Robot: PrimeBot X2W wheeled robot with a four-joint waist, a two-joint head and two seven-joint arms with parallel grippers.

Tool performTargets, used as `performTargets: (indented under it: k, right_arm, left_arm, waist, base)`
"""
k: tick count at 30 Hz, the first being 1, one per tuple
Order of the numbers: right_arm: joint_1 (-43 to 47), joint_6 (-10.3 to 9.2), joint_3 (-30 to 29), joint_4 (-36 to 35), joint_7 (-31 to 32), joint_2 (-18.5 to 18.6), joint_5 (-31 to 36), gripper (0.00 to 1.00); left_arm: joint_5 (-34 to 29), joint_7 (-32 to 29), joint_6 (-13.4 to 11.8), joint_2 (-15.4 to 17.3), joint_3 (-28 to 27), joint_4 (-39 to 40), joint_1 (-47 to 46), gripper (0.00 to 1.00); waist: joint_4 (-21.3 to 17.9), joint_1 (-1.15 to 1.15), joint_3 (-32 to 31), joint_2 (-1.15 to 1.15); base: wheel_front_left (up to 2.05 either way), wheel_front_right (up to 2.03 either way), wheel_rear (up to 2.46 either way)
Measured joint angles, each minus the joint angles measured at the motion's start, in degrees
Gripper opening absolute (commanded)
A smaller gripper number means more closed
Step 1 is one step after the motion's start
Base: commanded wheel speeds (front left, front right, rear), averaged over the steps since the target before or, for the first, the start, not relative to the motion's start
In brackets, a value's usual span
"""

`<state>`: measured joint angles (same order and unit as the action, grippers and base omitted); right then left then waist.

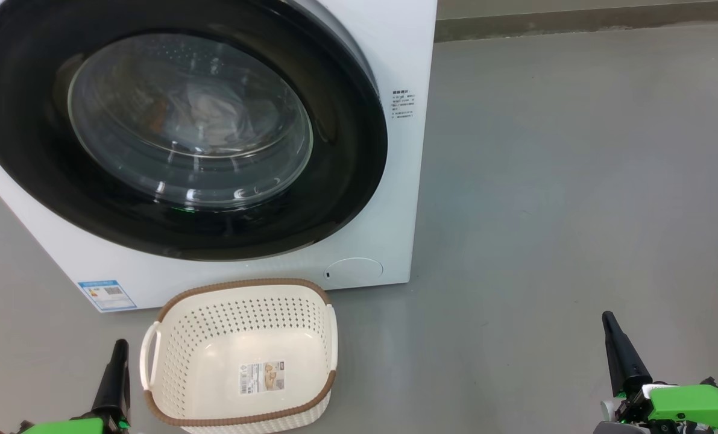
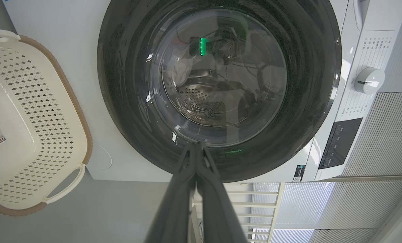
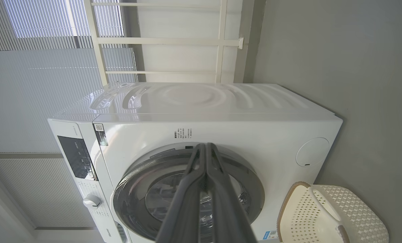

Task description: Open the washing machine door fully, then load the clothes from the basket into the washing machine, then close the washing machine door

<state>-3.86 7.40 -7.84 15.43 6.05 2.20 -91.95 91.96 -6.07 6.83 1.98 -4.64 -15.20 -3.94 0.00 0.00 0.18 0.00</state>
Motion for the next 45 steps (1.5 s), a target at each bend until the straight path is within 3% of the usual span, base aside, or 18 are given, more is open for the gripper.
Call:
performTargets:
  k: [45]
  right_arm:
    - [0.0,0.0,0.0,0.0,0.0,0.01,0.0,0.0]
  left_arm:
    - [0.0,0.0,0.0,0.0,0.0,0.0,0.0,0.0]
  waist:
    - [0.0,0.0,0.0,0.0]
  base:
    - [0.0,0.0,0.0]
